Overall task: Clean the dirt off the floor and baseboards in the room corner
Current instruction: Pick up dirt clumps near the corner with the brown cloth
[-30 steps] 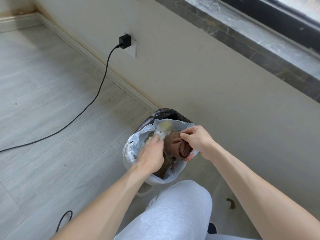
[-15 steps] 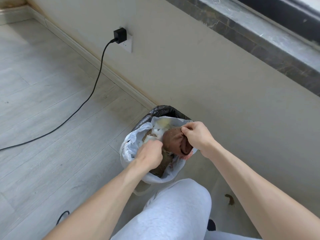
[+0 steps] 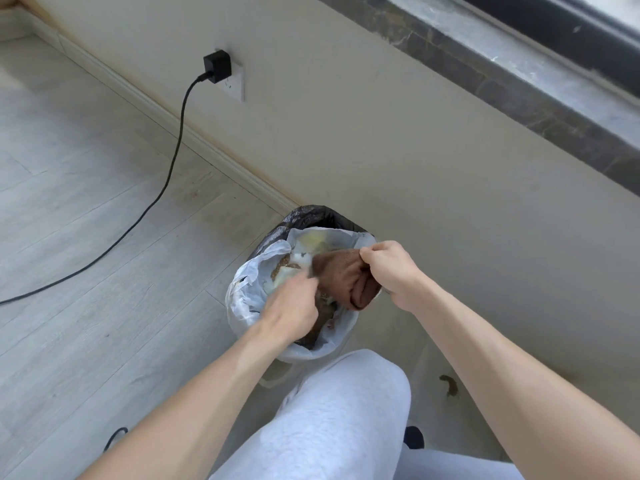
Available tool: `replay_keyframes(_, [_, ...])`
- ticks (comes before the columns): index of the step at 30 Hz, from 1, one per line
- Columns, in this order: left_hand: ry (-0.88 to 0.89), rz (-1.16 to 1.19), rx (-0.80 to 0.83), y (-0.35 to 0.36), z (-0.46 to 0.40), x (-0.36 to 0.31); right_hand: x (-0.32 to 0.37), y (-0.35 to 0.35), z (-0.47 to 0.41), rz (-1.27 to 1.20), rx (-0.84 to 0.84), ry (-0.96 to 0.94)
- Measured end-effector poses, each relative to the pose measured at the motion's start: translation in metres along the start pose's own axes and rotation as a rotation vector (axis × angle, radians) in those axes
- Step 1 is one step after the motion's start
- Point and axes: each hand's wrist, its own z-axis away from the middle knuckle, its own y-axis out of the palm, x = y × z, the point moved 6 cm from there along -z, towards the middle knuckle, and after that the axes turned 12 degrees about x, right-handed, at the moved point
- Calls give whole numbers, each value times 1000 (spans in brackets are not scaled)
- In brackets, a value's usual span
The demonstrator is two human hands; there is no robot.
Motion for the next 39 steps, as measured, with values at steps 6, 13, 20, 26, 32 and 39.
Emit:
replay_keyframes(6, [139, -2, -33, -10, -4, -21, 1, -4, -5, -60, -43, -11])
replay_keyframes(13, [172, -9, -84, -19, -4, -21, 13, -6, -3, -84, -2, -54])
replay_keyframes(20, [40, 441, 35, -23, -17, -14, 19, -9, 5, -285, 108, -93])
replay_keyframes(26, [50, 660, -29, -19, -26, -16, 21, 2, 7, -430, 315, -156])
replay_keyframes(32, [-47, 520, -106, -30, -33, -12, 17, 3, 5, -457, 300, -181])
replay_keyframes(39, [-7, 378, -242, -52, -23, -11, -2, -7, -4, -446, 89, -42])
